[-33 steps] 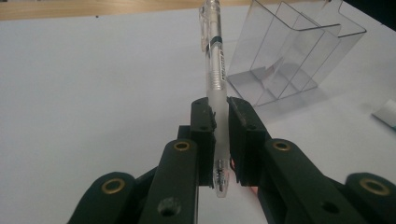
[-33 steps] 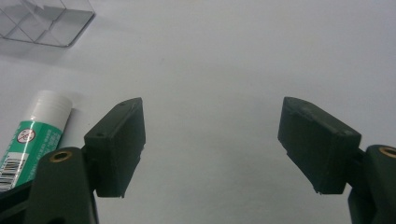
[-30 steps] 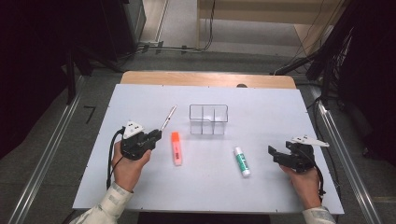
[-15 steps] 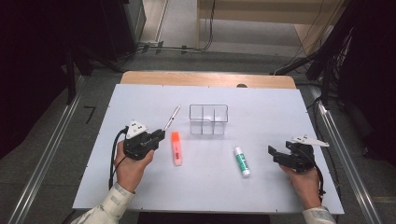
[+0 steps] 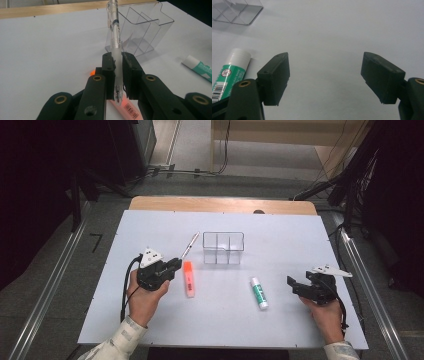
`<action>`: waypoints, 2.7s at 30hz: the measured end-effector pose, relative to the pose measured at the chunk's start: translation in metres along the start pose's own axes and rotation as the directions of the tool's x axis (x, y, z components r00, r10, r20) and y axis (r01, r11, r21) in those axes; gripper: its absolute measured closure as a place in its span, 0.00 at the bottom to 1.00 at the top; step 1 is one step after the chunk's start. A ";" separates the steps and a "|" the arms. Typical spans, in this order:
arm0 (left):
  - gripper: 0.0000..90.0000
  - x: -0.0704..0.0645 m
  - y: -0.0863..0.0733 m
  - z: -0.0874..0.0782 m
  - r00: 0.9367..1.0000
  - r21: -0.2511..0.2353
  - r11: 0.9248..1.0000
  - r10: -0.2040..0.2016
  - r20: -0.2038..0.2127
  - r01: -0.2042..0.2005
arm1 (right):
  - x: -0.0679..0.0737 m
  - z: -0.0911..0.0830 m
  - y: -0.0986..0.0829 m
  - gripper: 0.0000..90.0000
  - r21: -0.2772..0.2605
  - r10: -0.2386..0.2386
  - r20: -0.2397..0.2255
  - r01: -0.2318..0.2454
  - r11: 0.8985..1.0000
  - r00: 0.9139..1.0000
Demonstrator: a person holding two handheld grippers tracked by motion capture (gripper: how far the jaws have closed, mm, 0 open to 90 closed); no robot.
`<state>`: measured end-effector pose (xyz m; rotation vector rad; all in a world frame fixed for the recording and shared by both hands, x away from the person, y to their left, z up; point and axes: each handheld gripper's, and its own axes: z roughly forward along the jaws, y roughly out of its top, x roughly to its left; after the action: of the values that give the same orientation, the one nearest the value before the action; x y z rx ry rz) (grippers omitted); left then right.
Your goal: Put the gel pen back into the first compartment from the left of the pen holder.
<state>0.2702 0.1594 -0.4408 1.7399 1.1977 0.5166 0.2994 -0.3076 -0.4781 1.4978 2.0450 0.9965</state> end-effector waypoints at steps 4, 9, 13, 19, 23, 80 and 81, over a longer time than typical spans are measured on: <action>0.90 -0.001 0.003 -0.001 1.000 -0.003 1.000 0.003 0.006 -0.003 | 0.000 0.000 0.000 0.24 0.002 -0.003 0.000 0.003 1.000 1.000; 0.90 -0.005 0.005 0.001 1.000 0.003 1.000 0.007 0.016 -0.007 | 0.000 0.001 0.000 0.24 0.002 -0.002 -0.001 0.002 1.000 1.000; 0.90 -0.009 0.008 0.004 0.999 0.010 1.000 0.022 0.028 -0.022 | 0.000 0.001 0.000 0.24 0.002 -0.003 -0.001 0.003 1.000 1.000; 0.90 -0.016 0.012 0.008 0.998 0.023 0.998 0.051 0.030 -0.051 | 0.000 0.000 0.000 0.24 0.000 -0.001 -0.002 0.001 1.000 1.000; 0.90 -0.018 0.016 0.009 0.998 0.026 0.998 0.058 0.035 -0.059 | 0.000 0.001 0.000 0.24 0.001 -0.004 -0.001 0.004 1.000 1.000; 0.90 -0.025 0.031 0.016 0.997 0.019 0.997 0.080 0.007 -0.080 | 0.000 0.001 0.000 0.24 0.003 -0.002 -0.006 0.002 1.000 1.000; 0.90 -0.025 0.031 0.016 0.997 0.018 0.997 0.081 0.007 -0.082 | 0.000 0.001 0.000 0.24 0.004 -0.001 -0.006 0.001 1.000 1.000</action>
<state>0.2864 0.1268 -0.4177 1.8101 1.1340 0.5502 0.3000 -0.3072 -0.4784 1.4971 2.0526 0.9986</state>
